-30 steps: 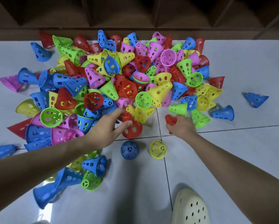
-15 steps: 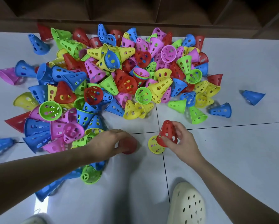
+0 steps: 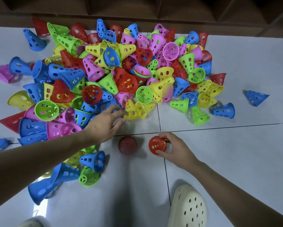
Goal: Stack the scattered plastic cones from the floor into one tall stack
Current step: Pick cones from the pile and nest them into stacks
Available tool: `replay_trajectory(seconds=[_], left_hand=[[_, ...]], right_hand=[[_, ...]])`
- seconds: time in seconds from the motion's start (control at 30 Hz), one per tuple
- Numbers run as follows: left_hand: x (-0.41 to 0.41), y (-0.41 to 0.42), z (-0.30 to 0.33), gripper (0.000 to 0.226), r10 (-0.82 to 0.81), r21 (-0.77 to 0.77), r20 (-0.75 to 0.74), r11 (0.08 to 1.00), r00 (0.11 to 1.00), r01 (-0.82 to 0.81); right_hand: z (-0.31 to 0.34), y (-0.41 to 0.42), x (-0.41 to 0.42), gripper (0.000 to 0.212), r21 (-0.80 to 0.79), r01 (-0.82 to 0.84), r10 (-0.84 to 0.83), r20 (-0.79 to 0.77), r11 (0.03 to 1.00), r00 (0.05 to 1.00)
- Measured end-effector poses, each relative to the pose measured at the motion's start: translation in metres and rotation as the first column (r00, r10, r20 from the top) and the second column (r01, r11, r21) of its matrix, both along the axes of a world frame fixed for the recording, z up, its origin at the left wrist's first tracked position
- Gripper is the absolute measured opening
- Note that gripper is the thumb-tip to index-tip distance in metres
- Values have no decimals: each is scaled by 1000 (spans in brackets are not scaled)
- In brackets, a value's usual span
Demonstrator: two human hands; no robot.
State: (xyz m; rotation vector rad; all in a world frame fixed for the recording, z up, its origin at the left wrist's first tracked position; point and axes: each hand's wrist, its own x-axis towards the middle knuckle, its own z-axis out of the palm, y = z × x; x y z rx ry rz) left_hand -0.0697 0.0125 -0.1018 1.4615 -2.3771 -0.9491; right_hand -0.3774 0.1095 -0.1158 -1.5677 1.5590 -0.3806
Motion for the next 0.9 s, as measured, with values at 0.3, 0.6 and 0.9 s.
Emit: replay_trajectory(seconds=[0.3, 0.6, 0.9], left_hand=[[-27, -31, 4, 53, -53, 57, 151, 997, 987, 45], [-35, -35, 2, 58, -183, -38, 284, 979, 941, 201], [-38, -18, 4, 40, -181, -22, 241, 981, 954, 191]], right_hand=[[26, -101, 2, 38, -260, 340, -342, 41, 904, 939], [31, -188, 4, 74, -167, 409, -415, -1, 897, 910], [27, -175, 12, 29, -209, 408, -408, 46, 889, 912]])
